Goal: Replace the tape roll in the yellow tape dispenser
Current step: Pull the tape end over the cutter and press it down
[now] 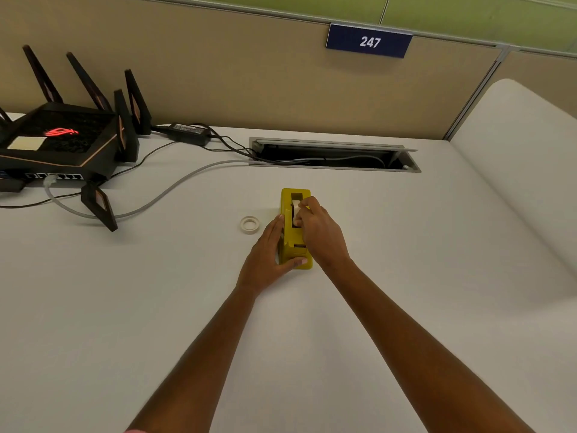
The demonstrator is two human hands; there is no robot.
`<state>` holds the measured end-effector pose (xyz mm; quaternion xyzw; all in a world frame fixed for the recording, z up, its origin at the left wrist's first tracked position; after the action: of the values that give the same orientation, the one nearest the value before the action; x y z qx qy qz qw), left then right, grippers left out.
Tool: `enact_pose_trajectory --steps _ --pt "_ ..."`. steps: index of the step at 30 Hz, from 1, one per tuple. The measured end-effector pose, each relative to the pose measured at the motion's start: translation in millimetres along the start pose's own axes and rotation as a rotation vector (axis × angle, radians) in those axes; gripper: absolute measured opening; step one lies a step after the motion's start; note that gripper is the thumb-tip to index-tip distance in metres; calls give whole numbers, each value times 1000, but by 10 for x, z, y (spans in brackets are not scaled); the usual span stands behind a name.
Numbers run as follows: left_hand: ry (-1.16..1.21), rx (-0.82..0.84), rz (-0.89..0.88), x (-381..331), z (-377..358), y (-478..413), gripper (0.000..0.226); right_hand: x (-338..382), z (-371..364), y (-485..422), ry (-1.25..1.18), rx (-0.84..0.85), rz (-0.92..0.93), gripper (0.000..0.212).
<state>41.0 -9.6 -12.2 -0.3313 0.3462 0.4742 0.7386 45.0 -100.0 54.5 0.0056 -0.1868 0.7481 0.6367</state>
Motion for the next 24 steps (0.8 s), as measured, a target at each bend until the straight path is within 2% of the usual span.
enact_pose_trajectory --steps 13,24 --pt "3 -5 -29 -7 -8 -10 118 56 66 158 -11 -62 -3 26" --pt "-24 4 -23 18 -30 -19 121 102 142 342 -64 -126 14 14"
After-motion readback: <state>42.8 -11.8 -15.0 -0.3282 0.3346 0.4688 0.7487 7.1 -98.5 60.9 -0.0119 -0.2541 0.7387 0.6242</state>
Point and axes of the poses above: each hand's wrist, its own y-axis away from the middle knuckle, its own z-axis out of the back of the hand, x = y × z, the point moved 8 cm from there along -y, towards the middle knuckle
